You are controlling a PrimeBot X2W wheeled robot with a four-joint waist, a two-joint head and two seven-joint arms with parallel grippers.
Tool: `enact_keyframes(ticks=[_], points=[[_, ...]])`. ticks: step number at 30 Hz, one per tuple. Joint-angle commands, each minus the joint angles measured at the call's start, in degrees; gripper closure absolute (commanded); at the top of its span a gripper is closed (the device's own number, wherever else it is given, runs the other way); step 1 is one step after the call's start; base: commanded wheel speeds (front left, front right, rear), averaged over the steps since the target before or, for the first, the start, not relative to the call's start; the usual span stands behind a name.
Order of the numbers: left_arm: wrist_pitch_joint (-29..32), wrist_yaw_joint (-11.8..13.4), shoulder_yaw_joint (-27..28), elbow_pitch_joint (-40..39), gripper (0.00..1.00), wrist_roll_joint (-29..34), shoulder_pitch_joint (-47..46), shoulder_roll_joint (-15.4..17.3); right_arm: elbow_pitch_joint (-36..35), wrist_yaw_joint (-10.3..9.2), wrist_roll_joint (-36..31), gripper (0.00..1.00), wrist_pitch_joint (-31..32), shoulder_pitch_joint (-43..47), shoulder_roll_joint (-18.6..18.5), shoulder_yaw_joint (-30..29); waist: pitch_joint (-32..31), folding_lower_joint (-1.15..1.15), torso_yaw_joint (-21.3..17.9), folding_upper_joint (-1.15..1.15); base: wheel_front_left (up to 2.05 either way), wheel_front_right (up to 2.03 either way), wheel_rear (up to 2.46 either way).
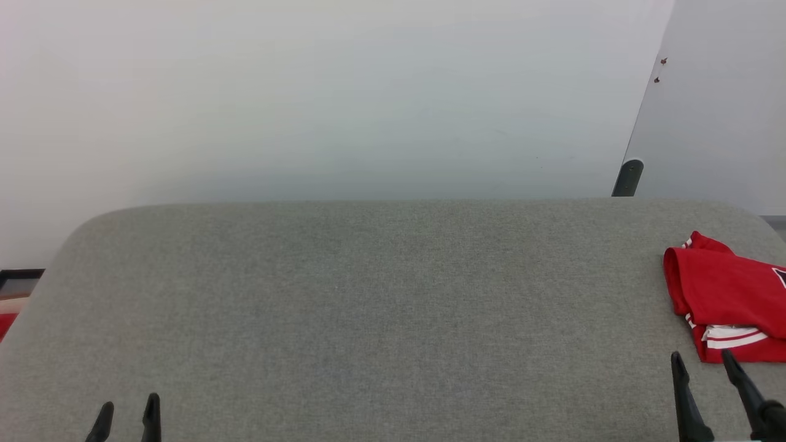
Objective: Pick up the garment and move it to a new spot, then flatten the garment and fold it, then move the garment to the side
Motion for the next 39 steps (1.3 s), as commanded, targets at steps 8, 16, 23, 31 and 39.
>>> enact_keyframes(ticks=[8, 16, 23, 31, 39], points=[[0.0, -0.4, 0.6, -0.5, 0.0, 1.4, 0.8, -0.2, -3.5, -0.06, 0.1, 0.0, -0.3, 4.3, 1.5, 1.4, 0.1, 0.0, -0.1, 0.0, 0.0, 0.0, 0.0], [0.0, -0.5, 0.3, -0.5, 0.0, 1.9, 1.1, -0.3, -4.0, -0.06, 0.2, 0.0, -0.3, 5.1, 1.6, 2.2, 0.1, 0.0, -0.5, 0.0, 0.0, 0.0, 0.0], [0.0, -0.6, -0.8, -0.3, 0.0, 2.7, 1.0, 0.3, -4.0, -0.06, 0.3, 0.0, -0.3, 5.1, 1.5, 2.5, 0.1, 0.0, -0.7, 0.0, 0.0, 0.0, 0.0], [0.1, -0.3, -2.3, 2.4, 1.0, 2.3, 1.4, -1.7, -1.2, 0.0, 0.3, 1.0, 0.4, 5.7, 2.2, 2.9, 0.1, 0.0, -0.7, 0.0, 0.0, 0.0, 0.0], [2.5, -0.3, -1.9, 2.9, 1.0, -4.5, -0.8, -3.2, -0.5, 0.0, 9.2, 1.0, 2.8, 3.8, 2.7, 2.2, 0.5, 0.0, -0.7, 0.0, 0.0, 0.0, 0.0]])
